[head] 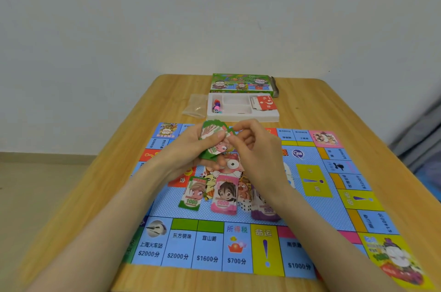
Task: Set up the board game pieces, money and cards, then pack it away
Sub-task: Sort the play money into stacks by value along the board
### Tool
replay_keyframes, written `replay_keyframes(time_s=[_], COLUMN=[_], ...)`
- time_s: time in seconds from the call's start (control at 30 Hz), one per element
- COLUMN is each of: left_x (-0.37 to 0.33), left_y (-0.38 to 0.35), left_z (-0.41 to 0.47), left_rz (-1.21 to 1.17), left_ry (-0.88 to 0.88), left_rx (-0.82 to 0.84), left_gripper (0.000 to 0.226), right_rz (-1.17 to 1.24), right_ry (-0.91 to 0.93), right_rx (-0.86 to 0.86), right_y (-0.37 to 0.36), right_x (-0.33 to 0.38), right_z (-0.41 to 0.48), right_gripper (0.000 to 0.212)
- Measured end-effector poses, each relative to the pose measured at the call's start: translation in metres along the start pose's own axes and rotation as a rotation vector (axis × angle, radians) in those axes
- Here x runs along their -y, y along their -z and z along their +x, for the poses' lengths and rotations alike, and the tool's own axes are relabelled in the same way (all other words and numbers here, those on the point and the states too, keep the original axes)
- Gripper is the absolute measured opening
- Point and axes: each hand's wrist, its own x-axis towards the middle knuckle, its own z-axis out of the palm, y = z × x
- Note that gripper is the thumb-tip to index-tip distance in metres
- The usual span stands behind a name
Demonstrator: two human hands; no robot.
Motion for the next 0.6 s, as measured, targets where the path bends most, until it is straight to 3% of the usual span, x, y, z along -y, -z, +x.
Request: replay_keyframes(time_s=[0.23,0.43,0.6], left_x=[-0.001,-0.002,-0.001], left_y=[0.004,0.007,0.007], left_z=[0.005,0.008,0.009], left_rz=[-0.114,-0.252,-0.209], left_ry=[-0.03,-0.032,-0.041], left_rx=[-0.196,-0.298,-0.279], left_gripper=[0.031,0.02,0.024], right_rz=[0.061,0.053,-0.116], right_ry=[0.01,-0.019,0.073], right_rx=[0.009,0.431,0.567], right_y=[0.002,-0.009,-0.016], right_x=[0.002,0.005,0.005], right_z=[-0.001,-0.009,-0.015], right_gripper=[0.015,0.018,0.017])
